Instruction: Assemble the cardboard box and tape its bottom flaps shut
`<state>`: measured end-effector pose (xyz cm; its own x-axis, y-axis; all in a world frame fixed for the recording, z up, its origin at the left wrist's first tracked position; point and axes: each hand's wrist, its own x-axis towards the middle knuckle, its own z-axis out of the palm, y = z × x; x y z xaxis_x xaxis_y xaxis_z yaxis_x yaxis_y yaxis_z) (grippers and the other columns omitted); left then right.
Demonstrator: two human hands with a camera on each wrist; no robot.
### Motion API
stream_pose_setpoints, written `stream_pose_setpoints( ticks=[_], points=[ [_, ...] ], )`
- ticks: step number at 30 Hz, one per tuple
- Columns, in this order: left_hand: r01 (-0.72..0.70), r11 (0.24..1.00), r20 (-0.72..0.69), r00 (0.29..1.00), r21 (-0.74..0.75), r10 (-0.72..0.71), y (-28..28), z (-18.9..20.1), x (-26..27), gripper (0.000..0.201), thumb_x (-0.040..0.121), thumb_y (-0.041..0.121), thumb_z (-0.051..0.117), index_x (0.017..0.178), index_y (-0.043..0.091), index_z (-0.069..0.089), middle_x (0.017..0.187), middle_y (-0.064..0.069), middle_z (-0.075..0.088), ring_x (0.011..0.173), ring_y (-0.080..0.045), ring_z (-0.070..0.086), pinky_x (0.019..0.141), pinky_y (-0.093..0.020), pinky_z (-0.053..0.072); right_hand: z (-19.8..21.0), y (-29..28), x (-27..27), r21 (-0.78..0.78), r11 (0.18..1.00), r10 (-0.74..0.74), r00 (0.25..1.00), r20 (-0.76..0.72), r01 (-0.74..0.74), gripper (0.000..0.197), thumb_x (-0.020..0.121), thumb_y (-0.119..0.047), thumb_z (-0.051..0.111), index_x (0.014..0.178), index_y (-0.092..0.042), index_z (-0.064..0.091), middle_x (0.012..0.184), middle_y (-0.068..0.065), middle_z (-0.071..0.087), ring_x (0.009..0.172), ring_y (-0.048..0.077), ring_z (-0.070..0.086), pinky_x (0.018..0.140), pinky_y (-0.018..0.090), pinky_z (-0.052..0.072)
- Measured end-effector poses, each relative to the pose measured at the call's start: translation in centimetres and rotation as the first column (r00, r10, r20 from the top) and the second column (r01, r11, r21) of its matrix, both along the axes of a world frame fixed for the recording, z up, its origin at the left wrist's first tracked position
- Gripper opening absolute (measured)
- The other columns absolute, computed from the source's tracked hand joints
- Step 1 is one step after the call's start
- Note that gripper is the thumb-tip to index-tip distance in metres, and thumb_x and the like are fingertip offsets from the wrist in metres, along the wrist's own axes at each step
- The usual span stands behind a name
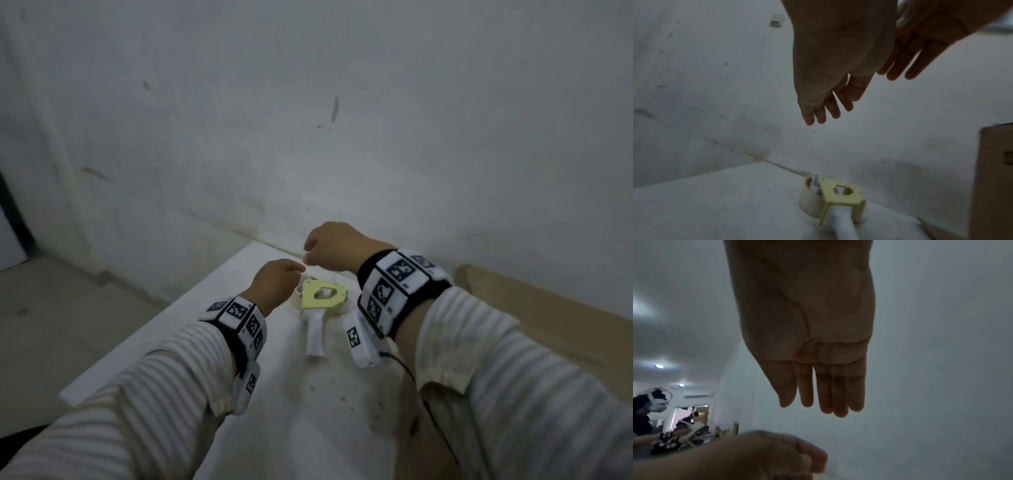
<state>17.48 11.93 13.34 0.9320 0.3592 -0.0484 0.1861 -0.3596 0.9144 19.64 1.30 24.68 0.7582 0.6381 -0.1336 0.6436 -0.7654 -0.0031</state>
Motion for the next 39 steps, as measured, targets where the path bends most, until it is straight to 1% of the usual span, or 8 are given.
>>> stream_pose_setpoints(
  ticks=[3, 8, 12, 17, 23, 31, 34, 39],
  points=[
    [-0.006, 0.997, -0.071, 0.997, 0.076, 0.011, 4.7, -2.6, 1.8, 0.033, 0.091, 0.006, 0.044, 0.116, 0.008, 0.065, 0.124, -0.013, 0.062, 0.111, -0.029, 0.058, 0.088, -0.031, 0.045, -5.6, 3.2, 3.0, -0.075, 0.995, -0.072, 0.994, -0.084, 0.065, 0.033, 0.093, -0.024, 0.049, 0.111, -0.003, 0.067, 0.117, 0.011, 0.067, 0.107, 0.026, 0.062, 0.087, 0.03, 0.049],
    [-0.008, 0.994, -0.229, 0.973, 0.106, 0.033, 10.2, -7.9, 4.7, 0.036, 0.093, 0.007, 0.04, 0.124, 0.009, 0.059, 0.135, -0.009, 0.055, 0.123, -0.026, 0.051, 0.102, -0.032, 0.041, -14.9, 4.8, 7.0, -0.129, 0.967, -0.24, 0.949, -0.203, 0.217, 0.024, 0.086, -0.016, 0.052, 0.107, -0.005, 0.054, 0.09, 0.01, 0.061, 0.09, 0.026, 0.058, 0.058, 0.021, 0.031],
    [0.031, 0.995, -0.329, 0.944, 0.096, 0.002, 11.9, -11.3, 6.2, 0.036, 0.094, 0.008, 0.042, 0.126, 0.007, 0.057, 0.138, -0.011, 0.053, 0.126, -0.027, 0.049, 0.105, -0.033, 0.039, -19.7, 3.7, 8.3, -0.16, 0.919, -0.393, 0.861, -0.324, 0.36, 0.024, 0.096, -0.015, 0.042, 0.098, -0.003, 0.063, 0.118, 0.018, 0.063, 0.112, 0.03, 0.058, 0.086, 0.028, 0.045],
    [0.093, 0.99, -0.394, 0.918, 0.102, -0.046, 12.0, -13.3, 7.5, 0.035, 0.095, 0.008, 0.042, 0.127, 0.002, 0.056, 0.14, -0.013, 0.05, 0.129, -0.028, 0.046, 0.107, -0.033, 0.036, -22.4, 3.0, 8.9, -0.156, 0.89, -0.455, 0.812, -0.366, 0.429, 0.039, 0.094, -0.024, 0.048, 0.13, -0.01, 0.054, 0.133, 0.013, 0.056, 0.121, 0.027, 0.052, 0.095, 0.03, 0.042],
    [0.185, 0.971, -0.432, 0.896, 0.152, -0.103, 11.7, -14.3, 8.1, 0.037, 0.098, 0.007, 0.037, 0.133, 0.001, 0.051, 0.145, -0.013, 0.043, 0.133, -0.026, 0.041, 0.111, -0.031, 0.031, -24.2, 3.3, 8.8, -0.182, 0.775, -0.62, 0.672, -0.406, 0.605, 0.043, 0.092, -0.017, 0.05, 0.132, -0.002, 0.048, 0.133, 0.02, 0.052, 0.121, 0.03, 0.053, 0.093, 0.032, 0.045],
    [0.278, 0.946, -0.469, 0.866, 0.165, -0.172, 10.0, -12.9, 9.0, 0.036, 0.098, 0.018, 0.041, 0.126, 0.001, 0.054, 0.135, -0.015, 0.053, 0.124, -0.029, 0.05, 0.1, -0.03, 0.039, -16.6, 1.8, 10.0, 0.118, 0.724, -0.545, 0.668, -0.506, 0.679, 0.023, 0.093, -0.016, 0.045, 0.106, -0.002, 0.057, 0.112, 0.017, 0.062, 0.101, 0.032, 0.06, 0.079, 0.03, 0.044],
    [0.26, 0.96, -0.438, 0.879, 0.105, -0.19, 8.3, -10.4, 9.9, 0.044, 0.101, 0.028, 0.035, 0.123, -0.003, 0.055, 0.13, -0.021, 0.056, 0.121, -0.033, 0.053, 0.1, -0.034, 0.041, -11.1, 0.5, 10.0, 0.2, 0.603, -0.504, 0.563, -0.655, 0.772, 0.014, 0.086, -0.02, 0.054, 0.083, -0.006, 0.052, 0.065, 0.012, 0.048, 0.05, 0.021, 0.045, 0.052, 0.03, 0.041],
    [0.105, 0.925, -0.319, 0.919, -0.366, -0.231, 5.5, -7.3, 10.7, 0.065, 0.096, 0.055, 0.025, 0.119, 0.002, 0.056, 0.109, -0.012, 0.061, 0.096, -0.028, 0.058, 0.075, -0.031, 0.045, -2.1, -2.5, 9.2, 0.211, 0.694, -0.399, 0.612, -0.683, 0.688, 0.034, 0.086, -0.036, 0.065, 0.075, -0.006, 0.052, 0.062, 0.01, 0.048, 0.046, 0.019, 0.041, 0.043, 0.02, 0.036]
  ],
)
